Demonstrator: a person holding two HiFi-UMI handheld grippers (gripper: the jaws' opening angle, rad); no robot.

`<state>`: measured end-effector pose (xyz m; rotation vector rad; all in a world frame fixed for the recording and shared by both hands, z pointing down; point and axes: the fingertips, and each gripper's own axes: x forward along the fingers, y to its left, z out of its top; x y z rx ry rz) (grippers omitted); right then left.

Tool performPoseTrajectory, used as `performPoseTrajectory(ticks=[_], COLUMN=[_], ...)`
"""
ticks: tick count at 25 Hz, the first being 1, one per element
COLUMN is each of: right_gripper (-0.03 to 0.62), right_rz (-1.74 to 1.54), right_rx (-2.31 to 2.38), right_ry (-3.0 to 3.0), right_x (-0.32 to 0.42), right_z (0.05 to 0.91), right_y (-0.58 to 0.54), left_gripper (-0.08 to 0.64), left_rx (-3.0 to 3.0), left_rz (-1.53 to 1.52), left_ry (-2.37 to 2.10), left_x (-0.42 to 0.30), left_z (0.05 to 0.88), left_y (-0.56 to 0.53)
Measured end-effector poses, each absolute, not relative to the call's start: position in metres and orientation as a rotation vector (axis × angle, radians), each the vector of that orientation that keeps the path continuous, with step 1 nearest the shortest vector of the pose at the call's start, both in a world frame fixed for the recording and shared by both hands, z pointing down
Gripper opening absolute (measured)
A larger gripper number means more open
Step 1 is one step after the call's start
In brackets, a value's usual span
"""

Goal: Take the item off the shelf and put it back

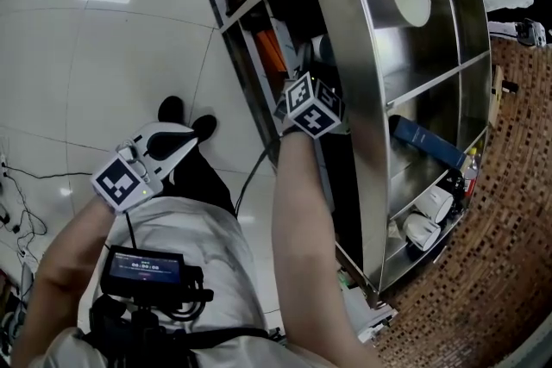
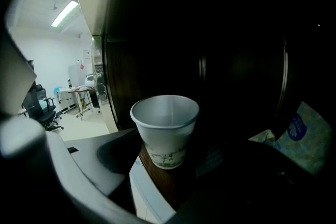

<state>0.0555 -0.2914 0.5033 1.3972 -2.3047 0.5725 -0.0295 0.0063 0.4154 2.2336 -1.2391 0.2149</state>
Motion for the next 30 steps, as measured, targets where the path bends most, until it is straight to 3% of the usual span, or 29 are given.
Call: performPoseTrajectory(ticks=[14,30], right_gripper=[0.302,0.302], right_rz=[0.592,0.327], right_rx=[1.252,0.741], right_ry=[-2.482,-2.722], right_x=[0.042,0.033], right_z=[0.471,0.378], right_y=[-0.250,-0.135], left_gripper=[0.002,0.002], left_rx=[2.275,2.504], left_rz=[0.224,0.103], left_ry=[-1.260,-1.361], left_x=[-0.033,-0.062], left_z=[0.400,0.373], left_y=[-0.001,-0.045])
